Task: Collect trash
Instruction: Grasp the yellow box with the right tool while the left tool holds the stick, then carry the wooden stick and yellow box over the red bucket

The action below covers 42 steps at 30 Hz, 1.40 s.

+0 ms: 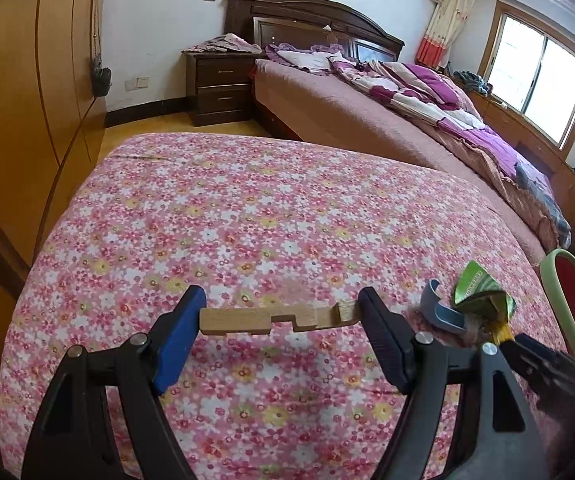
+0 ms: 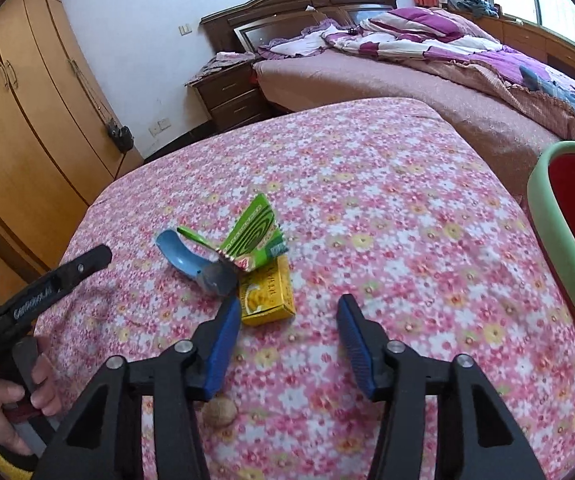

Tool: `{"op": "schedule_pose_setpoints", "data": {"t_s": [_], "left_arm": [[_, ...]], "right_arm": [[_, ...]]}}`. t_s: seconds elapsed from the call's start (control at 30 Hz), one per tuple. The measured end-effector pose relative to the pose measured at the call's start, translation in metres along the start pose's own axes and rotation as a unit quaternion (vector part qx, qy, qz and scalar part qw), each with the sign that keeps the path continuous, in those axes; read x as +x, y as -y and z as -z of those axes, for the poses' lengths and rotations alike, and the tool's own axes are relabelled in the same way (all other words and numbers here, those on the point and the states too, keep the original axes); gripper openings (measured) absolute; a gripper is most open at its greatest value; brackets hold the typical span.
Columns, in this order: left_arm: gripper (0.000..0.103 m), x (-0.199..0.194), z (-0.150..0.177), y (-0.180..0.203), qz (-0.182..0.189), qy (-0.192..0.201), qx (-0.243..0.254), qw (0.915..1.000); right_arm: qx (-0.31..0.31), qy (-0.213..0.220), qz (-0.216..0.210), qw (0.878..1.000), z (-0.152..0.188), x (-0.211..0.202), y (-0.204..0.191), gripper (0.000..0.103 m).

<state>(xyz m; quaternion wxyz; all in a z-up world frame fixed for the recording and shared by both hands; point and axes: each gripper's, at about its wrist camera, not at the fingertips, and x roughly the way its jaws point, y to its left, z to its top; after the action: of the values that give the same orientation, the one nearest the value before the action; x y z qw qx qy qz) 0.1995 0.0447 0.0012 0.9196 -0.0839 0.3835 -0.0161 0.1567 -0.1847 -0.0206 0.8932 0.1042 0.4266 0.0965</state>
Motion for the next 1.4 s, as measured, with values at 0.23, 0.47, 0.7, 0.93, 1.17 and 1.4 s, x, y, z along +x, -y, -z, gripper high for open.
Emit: {"op": "schedule_pose_setpoints", "data": {"t_s": [0.23, 0.47, 0.7, 0.93, 1.17, 1.4], "left_arm": [[0.078, -0.002, 0.006, 0.008, 0.014, 0.003, 0.011, 0.9998], [0.078, -0.005, 0.008, 0.007, 0.019, 0.009, 0.006, 0.9998], [0.078, -0.012, 0.008, 0.001, 0.027, 0.015, -0.002, 0.9995], [0.078, -0.016, 0.01, 0.003, 0.033, 0.02, -0.004, 0.9992], [0.078, -0.027, 0.012, 0.017, 0.056, 0.024, 0.012, 0.9981], [0.078, -0.059, 0.023, 0.039, 0.085, 0.024, 0.038, 0.9953]], "right_arm": [[-0.005, 0.008, 0.011, 1.0, -0.002, 0.006, -0.008, 0.049], [-0.015, 0.005, 0.011, 1.0, -0.006, 0.013, -0.013, 0.042], [-0.019, 0.001, 0.013, 1.0, -0.015, 0.022, -0.017, 0.04], [-0.013, 0.003, 0.016, 1.0, -0.011, 0.016, -0.016, 0.035], [0.014, 0.012, 0.005, 1.0, 0.01, -0.019, -0.005, 0.035], [0.042, 0.037, -0.005, 0.998, 0.034, -0.068, 0.008, 0.035]]}}
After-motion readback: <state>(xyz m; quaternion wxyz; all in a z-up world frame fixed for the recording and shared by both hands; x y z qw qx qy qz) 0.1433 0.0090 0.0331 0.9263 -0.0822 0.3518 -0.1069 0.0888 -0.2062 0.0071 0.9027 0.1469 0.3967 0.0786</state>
